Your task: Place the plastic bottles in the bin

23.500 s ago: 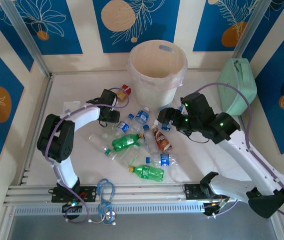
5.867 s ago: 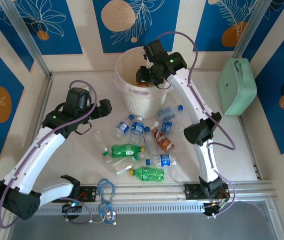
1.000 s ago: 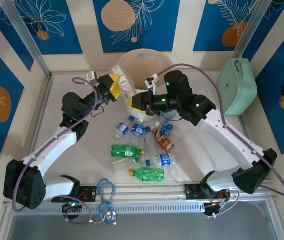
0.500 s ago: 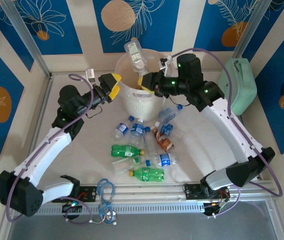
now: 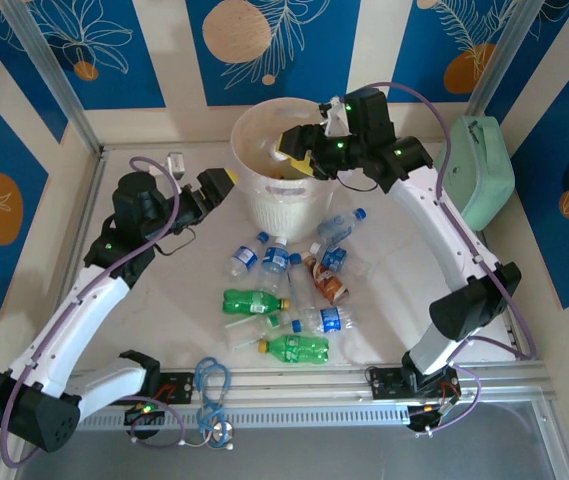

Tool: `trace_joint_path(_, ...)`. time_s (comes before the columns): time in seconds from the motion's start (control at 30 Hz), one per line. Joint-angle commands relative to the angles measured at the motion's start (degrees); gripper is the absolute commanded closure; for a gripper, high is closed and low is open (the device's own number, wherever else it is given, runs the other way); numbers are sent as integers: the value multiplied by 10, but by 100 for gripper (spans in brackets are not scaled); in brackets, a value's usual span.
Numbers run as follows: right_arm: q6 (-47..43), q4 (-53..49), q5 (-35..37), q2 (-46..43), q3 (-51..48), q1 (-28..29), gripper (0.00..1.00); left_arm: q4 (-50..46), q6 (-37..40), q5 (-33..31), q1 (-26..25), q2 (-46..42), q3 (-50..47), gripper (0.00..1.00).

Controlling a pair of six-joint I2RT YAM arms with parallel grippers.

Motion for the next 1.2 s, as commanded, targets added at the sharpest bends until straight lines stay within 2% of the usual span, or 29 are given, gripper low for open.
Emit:
trace_joint_path(0.0, -18, -33, 8, -8, 35, 0, 30, -32, 34, -15, -2, -6, 29, 0)
trace_joint_path(0.17, -59, -83, 55, -44, 43, 22, 20, -32, 35, -11, -2, -4, 32, 0)
trace_joint_path(0.3, -108, -142, 119, -95, 19, 62, 17, -46, 49, -13, -2, -3, 40, 1)
trace_joint_path(0.5, -145, -227, 237, -208, -98, 171, 16, -62, 57, -14, -2, 3, 43, 4)
trace_joint_path(0.7, -109, -291, 307, -278, -256, 337, 14, -79, 51, -38, -2, 4, 31, 7)
trace_joint_path(0.8, -84, -313, 332, -256, -308, 427, 14, -84, 40, -46, -2, 7, 18, 8)
trace_joint_path(0.97, -81, -358, 383, -124, -306, 546, 14, -95, 31, -52, -2, 8, -1, 10)
trace_joint_path(1.07, -93, -383, 413, -41, -280, 581, 14, -105, 34, -57, -3, 1, -10, 11)
trace_joint_path(1.17, -113, -375, 414, 6, -271, 588, 13, -114, 38, -62, -2, -11, -23, 11)
